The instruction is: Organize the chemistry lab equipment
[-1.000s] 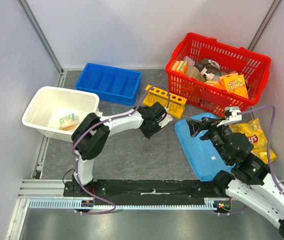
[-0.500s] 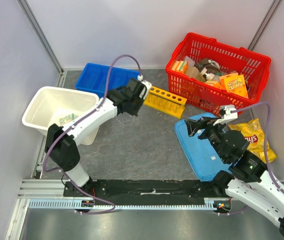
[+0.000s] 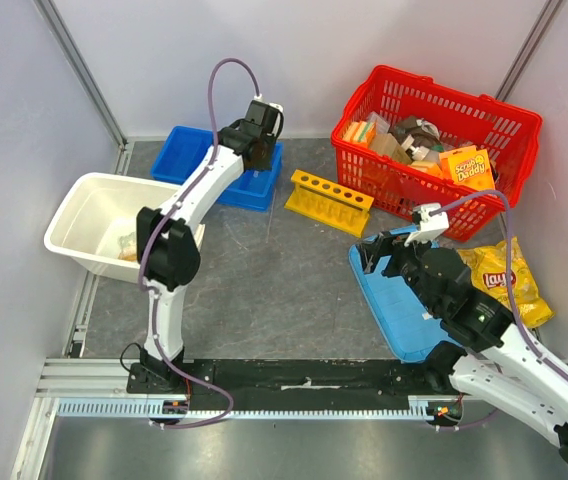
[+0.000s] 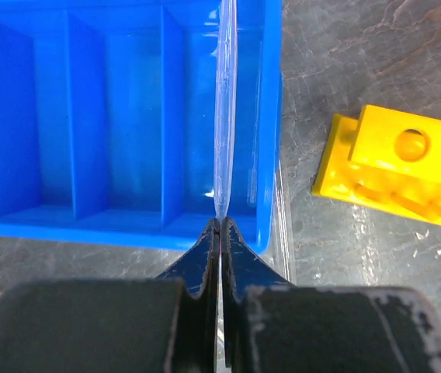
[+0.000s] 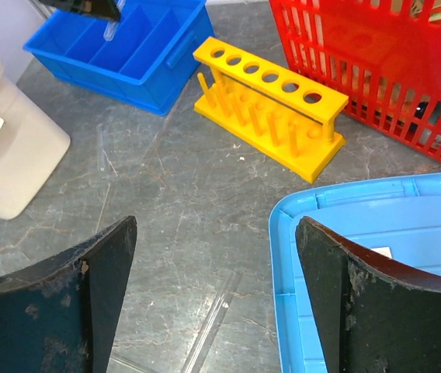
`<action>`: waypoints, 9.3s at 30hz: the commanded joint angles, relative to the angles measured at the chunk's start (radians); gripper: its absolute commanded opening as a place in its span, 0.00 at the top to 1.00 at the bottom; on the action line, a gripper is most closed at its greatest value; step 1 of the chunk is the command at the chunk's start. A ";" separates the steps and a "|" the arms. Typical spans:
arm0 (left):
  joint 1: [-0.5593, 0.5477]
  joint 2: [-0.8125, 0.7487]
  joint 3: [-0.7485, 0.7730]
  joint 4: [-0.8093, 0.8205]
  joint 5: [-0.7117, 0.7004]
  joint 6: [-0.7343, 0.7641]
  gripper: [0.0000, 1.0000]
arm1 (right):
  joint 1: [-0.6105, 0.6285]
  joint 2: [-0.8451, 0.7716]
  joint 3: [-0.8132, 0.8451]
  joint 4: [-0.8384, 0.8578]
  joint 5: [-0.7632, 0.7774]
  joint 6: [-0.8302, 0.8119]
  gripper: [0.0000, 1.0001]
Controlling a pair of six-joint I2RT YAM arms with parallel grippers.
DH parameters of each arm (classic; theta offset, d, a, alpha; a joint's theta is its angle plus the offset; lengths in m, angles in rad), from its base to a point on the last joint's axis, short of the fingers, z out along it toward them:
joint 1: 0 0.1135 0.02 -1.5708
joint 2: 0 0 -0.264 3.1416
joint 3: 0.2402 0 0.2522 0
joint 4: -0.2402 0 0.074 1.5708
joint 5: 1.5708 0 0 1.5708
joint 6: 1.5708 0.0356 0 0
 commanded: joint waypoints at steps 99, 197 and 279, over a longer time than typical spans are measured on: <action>-0.734 -0.339 -0.917 0.129 0.412 0.248 0.57 | 0.003 -0.288 0.109 -0.205 0.104 0.039 0.09; 0.147 0.066 0.037 0.064 0.110 0.214 0.98 | 0.003 -0.042 0.060 -0.077 -0.031 0.092 0.09; -0.223 -0.601 -0.825 0.142 0.027 -0.240 0.63 | 0.003 -0.134 0.016 -0.139 -0.097 0.068 0.09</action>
